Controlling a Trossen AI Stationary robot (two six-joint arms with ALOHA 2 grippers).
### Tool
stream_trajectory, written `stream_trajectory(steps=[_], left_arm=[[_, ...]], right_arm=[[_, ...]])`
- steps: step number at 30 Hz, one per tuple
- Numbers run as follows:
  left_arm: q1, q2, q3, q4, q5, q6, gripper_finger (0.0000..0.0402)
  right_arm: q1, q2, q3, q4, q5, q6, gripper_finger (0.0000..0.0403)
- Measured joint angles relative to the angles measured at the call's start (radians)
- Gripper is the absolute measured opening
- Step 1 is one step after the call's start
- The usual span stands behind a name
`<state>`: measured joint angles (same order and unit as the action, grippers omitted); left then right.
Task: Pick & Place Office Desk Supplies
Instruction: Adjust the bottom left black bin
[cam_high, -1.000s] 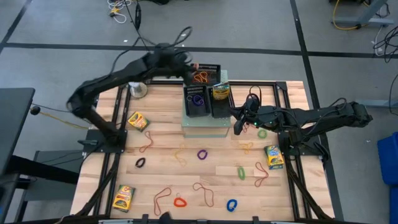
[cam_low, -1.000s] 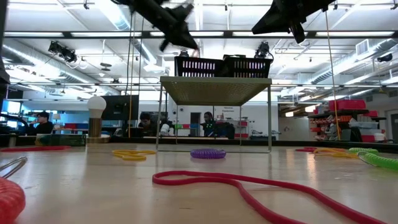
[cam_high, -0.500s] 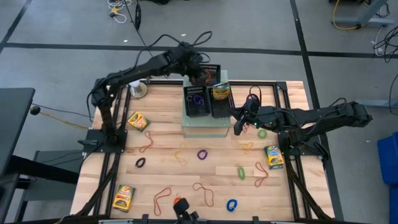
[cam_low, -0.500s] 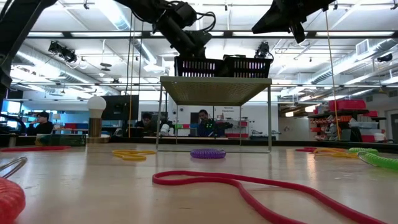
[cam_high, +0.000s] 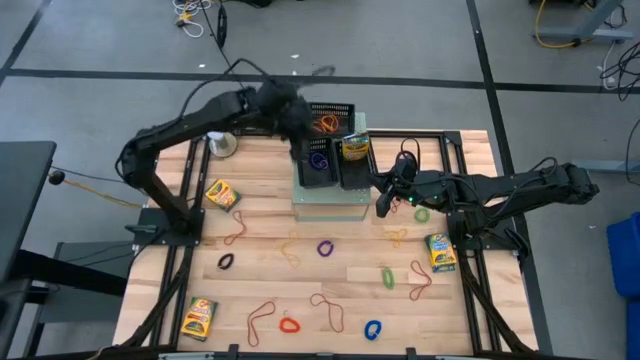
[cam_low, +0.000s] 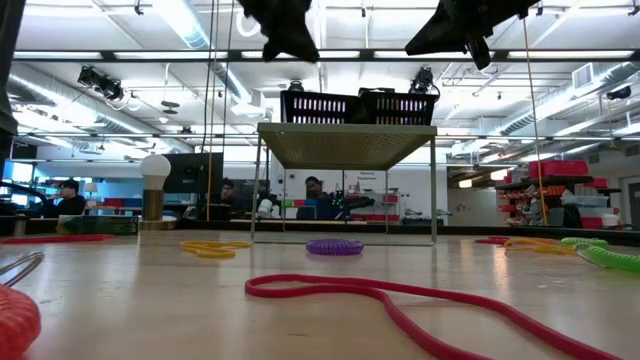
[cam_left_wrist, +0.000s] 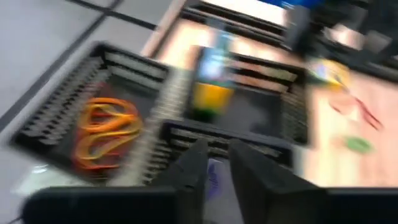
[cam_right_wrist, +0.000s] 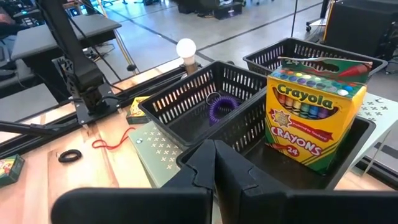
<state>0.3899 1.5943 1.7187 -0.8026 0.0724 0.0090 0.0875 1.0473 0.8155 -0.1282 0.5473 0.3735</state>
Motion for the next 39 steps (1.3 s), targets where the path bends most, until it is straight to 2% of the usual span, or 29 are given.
stream_trajectory(steps=[3,5,8,20,31,39], left_arm=[[-0.059,0.004,0.000,-0.052,0.044,0.017,0.0017],[-0.093,0.023,0.000,-0.066,0.029,0.029,0.0008],[-0.117,0.056,0.000,-0.084,-0.025,0.058,0.0006],[-0.123,0.142,-0.001,-0.233,-0.015,0.118,0.0005],[-0.155,0.142,-0.002,-0.312,-0.011,0.157,0.0005],[-0.155,0.114,-0.002,-0.331,-0.046,0.162,0.0005]], right_arm=[[0.000,0.000,0.000,0.000,0.000,-0.014,0.0009],[0.000,0.000,0.000,0.001,0.000,-0.019,0.0009],[0.000,0.000,0.000,0.000,0.000,-0.023,0.0009],[0.000,0.000,0.000,0.001,0.000,-0.031,0.0009],[0.000,0.000,0.000,0.002,0.000,-0.039,0.0009],[0.000,0.000,0.000,0.002,0.000,-0.037,0.0009]])
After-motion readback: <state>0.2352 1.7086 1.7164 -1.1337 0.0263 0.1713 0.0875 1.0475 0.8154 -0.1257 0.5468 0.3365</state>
